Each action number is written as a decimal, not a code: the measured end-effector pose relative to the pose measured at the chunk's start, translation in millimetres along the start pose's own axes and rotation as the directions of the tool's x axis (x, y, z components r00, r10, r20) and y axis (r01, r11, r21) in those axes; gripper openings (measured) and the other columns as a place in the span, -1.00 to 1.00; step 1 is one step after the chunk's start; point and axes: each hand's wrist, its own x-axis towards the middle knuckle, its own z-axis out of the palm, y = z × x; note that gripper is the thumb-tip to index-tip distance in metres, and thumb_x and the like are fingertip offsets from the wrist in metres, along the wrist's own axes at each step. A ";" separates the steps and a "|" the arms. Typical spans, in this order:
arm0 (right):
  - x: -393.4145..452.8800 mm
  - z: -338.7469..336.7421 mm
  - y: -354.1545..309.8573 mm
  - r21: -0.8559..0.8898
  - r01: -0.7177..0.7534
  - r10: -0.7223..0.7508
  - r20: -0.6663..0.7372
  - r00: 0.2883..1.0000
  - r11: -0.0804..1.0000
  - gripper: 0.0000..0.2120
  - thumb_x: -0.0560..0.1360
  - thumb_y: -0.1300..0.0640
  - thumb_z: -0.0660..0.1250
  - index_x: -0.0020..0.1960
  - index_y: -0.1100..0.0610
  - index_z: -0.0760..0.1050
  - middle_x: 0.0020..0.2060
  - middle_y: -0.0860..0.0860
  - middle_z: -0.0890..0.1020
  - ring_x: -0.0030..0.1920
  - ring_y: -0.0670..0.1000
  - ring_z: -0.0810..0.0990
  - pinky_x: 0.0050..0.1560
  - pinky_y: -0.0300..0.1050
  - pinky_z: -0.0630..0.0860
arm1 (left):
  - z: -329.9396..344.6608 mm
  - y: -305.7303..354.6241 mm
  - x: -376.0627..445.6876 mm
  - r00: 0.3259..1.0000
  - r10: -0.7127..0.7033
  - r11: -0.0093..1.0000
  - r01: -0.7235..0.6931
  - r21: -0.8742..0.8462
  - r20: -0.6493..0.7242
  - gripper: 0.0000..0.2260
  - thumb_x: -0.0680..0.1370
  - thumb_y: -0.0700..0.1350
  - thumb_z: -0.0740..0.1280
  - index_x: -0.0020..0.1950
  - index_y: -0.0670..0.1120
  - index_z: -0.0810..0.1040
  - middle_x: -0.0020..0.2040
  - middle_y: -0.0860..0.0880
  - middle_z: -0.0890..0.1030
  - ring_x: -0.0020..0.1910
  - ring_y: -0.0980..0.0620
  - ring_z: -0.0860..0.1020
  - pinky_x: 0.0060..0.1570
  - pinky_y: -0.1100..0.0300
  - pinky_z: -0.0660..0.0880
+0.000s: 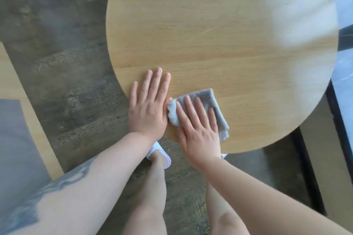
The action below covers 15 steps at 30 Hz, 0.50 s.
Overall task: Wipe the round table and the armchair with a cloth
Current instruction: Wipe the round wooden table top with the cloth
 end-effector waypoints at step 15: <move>25.5 -17.6 57.3 0.004 -0.225 0.225 -0.033 0.974 0.974 -0.44 0.57 -0.04 0.04 0.56 -0.06 0.06 0.55 -0.07 0.10 0.55 -0.02 0.00 0.51 0.10 -0.05 | -20.2 -5.7 7.0 0.983 0.000 0.942 0.061 -0.330 0.184 -0.49 0.63 0.10 -0.16 0.60 0.10 0.04 0.57 0.20 -0.09 0.53 0.26 -0.24 0.42 0.21 -0.40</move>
